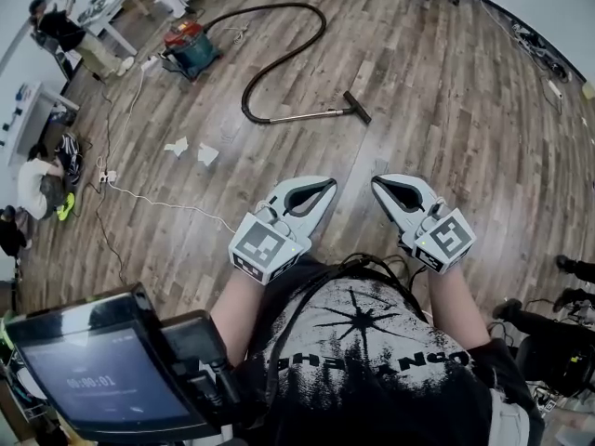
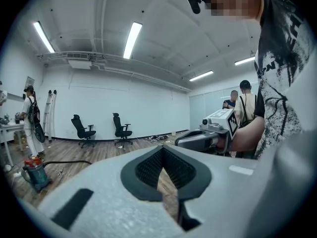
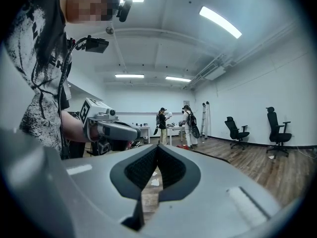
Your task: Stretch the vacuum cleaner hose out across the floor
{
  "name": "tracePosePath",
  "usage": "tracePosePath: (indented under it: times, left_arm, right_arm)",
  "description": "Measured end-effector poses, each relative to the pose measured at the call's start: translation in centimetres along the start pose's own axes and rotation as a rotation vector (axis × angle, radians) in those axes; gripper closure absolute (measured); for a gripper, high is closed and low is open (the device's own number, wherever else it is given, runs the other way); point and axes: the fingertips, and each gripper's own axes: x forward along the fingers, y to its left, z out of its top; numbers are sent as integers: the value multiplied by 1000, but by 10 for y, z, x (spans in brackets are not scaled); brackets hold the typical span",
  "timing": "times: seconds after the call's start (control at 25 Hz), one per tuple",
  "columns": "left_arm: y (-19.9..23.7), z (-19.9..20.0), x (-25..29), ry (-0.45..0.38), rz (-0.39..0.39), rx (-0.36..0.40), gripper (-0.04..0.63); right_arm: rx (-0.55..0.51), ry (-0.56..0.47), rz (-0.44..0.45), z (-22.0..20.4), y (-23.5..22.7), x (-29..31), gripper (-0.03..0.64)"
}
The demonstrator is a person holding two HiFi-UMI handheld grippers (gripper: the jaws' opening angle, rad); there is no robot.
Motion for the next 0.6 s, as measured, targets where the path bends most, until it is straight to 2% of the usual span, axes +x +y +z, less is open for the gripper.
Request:
tracePosePath:
  times: [0.6]
  left_arm:
    - [37,-12,8,-4,19,-26,595]
  right_arm:
    - [-9,-5,9,-5,-20,30,611]
